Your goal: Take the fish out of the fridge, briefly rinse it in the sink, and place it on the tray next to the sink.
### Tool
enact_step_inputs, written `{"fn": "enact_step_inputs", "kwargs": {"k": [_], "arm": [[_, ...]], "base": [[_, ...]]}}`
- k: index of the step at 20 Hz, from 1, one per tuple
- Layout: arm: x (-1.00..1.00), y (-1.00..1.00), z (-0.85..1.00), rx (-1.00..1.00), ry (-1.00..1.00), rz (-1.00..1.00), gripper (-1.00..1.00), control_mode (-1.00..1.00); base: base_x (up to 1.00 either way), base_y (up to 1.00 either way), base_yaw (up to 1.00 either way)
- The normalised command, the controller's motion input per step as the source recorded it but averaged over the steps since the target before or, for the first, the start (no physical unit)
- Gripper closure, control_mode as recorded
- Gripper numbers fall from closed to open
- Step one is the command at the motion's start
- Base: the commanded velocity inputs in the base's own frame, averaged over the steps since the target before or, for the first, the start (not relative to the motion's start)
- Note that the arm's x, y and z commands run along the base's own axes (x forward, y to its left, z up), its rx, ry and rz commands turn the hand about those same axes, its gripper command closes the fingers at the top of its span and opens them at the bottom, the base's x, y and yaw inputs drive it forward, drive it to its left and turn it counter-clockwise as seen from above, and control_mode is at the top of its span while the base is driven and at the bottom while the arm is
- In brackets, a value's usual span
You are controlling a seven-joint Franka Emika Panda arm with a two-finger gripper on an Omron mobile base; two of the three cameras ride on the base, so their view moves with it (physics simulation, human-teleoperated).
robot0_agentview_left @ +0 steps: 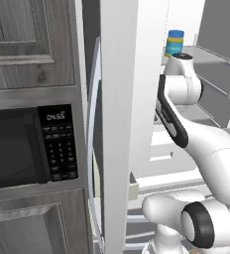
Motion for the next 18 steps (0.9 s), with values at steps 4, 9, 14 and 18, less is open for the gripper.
{"fn": "enact_step_inputs", "kwargs": {"k": [4, 9, 14, 18], "arm": [[-0.15, 0.0, 0.27, 0.0, -0.26, 0.0, -1.0, -1.0], [0.07, 0.05, 0.63, -0.01, -0.34, 0.0, -1.0, -1.0], [0.1, 0.0, 0.71, 0.0, -0.23, 0.0, -1.0, -1.0], [0.13, -0.11, 0.94, 0.01, -0.15, 0.0, -1.0, -1.0]], "base": [[0.0, 0.0, 0.0], [0.0, 0.0, 0.0], [0.0, 0.0, 0.0], [0.0, 0.0, 0.0]]}}
